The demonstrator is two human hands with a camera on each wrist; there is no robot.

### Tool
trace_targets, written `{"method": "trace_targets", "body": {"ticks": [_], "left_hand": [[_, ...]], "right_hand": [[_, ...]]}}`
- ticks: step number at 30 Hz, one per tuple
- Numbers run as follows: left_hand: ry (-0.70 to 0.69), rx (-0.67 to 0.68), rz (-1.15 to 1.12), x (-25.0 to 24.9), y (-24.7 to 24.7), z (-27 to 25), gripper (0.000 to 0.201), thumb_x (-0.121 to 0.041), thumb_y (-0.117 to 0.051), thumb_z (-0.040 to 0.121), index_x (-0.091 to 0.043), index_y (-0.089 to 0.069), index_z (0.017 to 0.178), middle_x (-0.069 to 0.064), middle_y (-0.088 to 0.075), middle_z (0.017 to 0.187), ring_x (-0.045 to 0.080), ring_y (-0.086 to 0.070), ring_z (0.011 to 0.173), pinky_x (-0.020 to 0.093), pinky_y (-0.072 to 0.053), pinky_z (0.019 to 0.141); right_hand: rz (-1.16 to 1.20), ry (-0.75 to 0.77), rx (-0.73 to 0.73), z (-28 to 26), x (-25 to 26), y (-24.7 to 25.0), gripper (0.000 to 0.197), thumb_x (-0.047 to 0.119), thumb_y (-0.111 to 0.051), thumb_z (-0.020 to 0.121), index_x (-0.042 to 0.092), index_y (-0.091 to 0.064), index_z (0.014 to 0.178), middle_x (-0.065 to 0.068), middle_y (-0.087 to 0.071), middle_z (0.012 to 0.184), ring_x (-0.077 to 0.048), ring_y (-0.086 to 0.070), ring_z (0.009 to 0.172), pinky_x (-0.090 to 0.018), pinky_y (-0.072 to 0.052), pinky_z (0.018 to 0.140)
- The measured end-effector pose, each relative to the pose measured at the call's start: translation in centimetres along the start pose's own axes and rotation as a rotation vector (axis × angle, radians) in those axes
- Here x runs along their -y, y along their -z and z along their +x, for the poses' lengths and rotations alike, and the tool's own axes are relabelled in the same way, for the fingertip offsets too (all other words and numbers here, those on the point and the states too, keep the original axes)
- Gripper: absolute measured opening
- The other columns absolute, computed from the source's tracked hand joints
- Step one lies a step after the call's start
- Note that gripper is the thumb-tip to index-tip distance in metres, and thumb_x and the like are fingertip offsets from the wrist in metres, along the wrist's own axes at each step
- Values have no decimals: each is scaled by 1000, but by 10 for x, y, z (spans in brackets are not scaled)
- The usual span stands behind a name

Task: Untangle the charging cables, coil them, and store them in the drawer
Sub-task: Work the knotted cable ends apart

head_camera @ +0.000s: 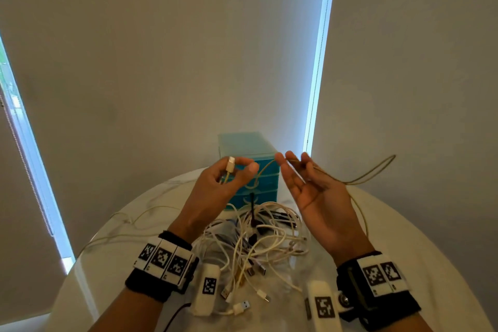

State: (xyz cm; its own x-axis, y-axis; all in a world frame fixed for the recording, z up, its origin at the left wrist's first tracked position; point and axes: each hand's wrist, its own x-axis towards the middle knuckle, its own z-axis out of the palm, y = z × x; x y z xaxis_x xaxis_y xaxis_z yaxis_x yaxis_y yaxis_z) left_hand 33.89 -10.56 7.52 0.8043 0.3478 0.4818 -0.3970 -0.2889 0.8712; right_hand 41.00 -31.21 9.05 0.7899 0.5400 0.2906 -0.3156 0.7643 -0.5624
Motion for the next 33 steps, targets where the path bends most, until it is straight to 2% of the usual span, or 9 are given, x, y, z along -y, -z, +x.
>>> {"method": "trace_targets", "body": {"ticks": [3,5,9,13,16,20,25,30,33], "left_hand": [[-17,134,212,3,0,-2,28,-53,-70,98,-28,-83,99,-11,-79,88,-2,-71,83,16,-53,77],[-11,86,231,6,3,-2,36,-55,-65,101,-26,-82,85,-4,-76,77,4,-68,73,24,-50,75],[62,-254,-30,8,26,13,38,-45,-67,104,-15,-81,87,-3,-71,71,-3,-54,53,29,-39,64],[175,-528,-177,12,64,27,32,-41,-68,104,-15,-80,89,-2,-74,78,2,-42,45,25,-34,52],[187,-673,-314,26,93,28,35,-40,-63,108,-12,-79,96,4,-81,102,6,-30,42,23,-28,43],[155,-679,-330,32,100,28,45,-40,-59,110,1,-71,122,-1,-83,109,5,-26,40,20,-25,36],[171,-583,-303,18,86,31,32,-36,-60,110,-6,-69,115,5,-83,107,5,-25,40,19,-23,37],[136,-461,-176,-1,69,29,29,-41,-61,109,-14,-73,105,2,-84,104,6,-36,46,25,-27,45],[125,-412,-129,-13,64,27,30,-43,-60,108,-16,-75,103,0,-84,104,30,-50,77,36,-42,55]], "right_hand": [[-155,-55,18,-3,-8,-8,30,8,-36,115,-1,-58,135,-27,-69,138,-40,-70,127,-38,-63,97],[-273,-85,-1,-2,-9,-7,35,7,-35,115,0,-51,146,-25,-72,135,-37,-73,123,-37,-65,93],[-630,-291,45,-4,5,0,38,10,-42,115,20,-41,152,-22,-76,128,-35,-80,104,-37,-68,80],[-874,-458,208,-2,33,4,42,24,-46,113,24,-42,155,-24,-74,131,-18,-66,50,-25,-57,50],[-724,-324,-34,6,54,6,37,24,-42,114,13,-58,146,-31,-75,119,-10,-43,36,-20,-41,36],[-1074,-148,-237,22,57,14,31,14,-37,115,3,-62,130,-19,-82,94,-16,-50,44,-23,-39,41],[-1530,19,-195,28,40,13,18,26,-53,112,15,-67,110,-1,-82,89,-15,-66,56,-28,-48,49],[-1951,-194,63,35,3,-3,43,60,-70,97,22,-66,116,7,-71,111,-13,-70,98,-29,-54,81],[-2135,-365,138,41,-8,-3,46,56,-73,97,14,-71,117,-4,-74,116,-23,-69,107,-36,-55,92]]}}
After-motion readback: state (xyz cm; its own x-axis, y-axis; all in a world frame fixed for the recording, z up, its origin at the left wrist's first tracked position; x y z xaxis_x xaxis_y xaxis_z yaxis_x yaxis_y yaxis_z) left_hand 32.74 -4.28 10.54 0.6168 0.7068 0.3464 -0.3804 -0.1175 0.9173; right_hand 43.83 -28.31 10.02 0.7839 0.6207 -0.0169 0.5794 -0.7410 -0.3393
